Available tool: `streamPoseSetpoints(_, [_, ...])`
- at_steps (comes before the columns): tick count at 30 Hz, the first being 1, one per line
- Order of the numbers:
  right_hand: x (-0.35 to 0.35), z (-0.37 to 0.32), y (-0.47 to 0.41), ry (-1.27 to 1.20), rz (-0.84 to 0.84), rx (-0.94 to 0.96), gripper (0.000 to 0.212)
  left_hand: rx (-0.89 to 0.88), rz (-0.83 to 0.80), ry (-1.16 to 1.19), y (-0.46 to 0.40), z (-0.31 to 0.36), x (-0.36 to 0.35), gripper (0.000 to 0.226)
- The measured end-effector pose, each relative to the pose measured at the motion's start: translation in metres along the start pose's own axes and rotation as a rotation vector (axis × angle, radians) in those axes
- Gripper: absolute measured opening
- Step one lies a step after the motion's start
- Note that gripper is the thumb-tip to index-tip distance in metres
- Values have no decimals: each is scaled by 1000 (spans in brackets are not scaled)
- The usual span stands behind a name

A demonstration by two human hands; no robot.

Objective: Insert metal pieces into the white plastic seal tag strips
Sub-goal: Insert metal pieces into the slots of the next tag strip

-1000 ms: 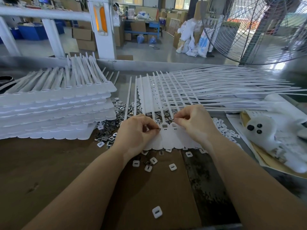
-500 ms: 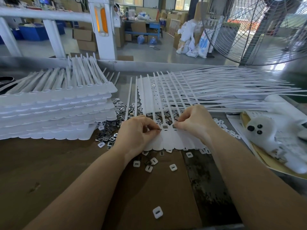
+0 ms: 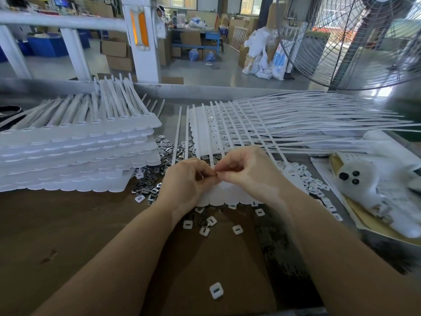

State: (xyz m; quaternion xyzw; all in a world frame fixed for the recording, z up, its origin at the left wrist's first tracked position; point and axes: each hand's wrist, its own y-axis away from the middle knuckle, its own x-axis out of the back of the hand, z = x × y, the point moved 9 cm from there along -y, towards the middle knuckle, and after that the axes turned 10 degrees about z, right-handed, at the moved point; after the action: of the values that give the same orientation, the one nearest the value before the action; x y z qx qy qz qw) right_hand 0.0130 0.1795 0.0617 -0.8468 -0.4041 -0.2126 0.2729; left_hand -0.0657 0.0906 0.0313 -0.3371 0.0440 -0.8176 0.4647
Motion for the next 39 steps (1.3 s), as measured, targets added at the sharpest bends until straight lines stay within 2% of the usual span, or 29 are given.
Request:
streamPoseSetpoints(4, [2,6,0,-31,13,-21,11,-10,3,39,-1,2,1,17])
streamPoseSetpoints(8, [1,11,0,-4,5,-48,8,-8,-28,59,-1,2,-2,5])
streamPoseSetpoints(10, [1,13,0,24,10,-58,10,-15,-55,33,0,3,-3,7])
streamPoseSetpoints(16, [38,41,-2,21,301,-180,15,-8,-99,-32,0,3,-7,8])
streamPoseSetpoints(21, [44,56,1,59,350,-233,10,-82,-169,-221,-4,14,-16,23])
streamPoseSetpoints(26, [43,58,0,14,347,-252,16,-190,-224,-449,-3,30,-31,41])
streamPoseSetpoints(31, [44,60,2,-15,341,-254,12,-188,-280,-481,-4,32,-42,50])
streamPoseSetpoints(33, [44,60,3,-22,349,-250,10,-175,-252,-437,-6,34,-41,49])
streamPoseSetpoints(39, [42,62,3,54,363,-208,7,-119,-137,-362,-18,35,-42,25])
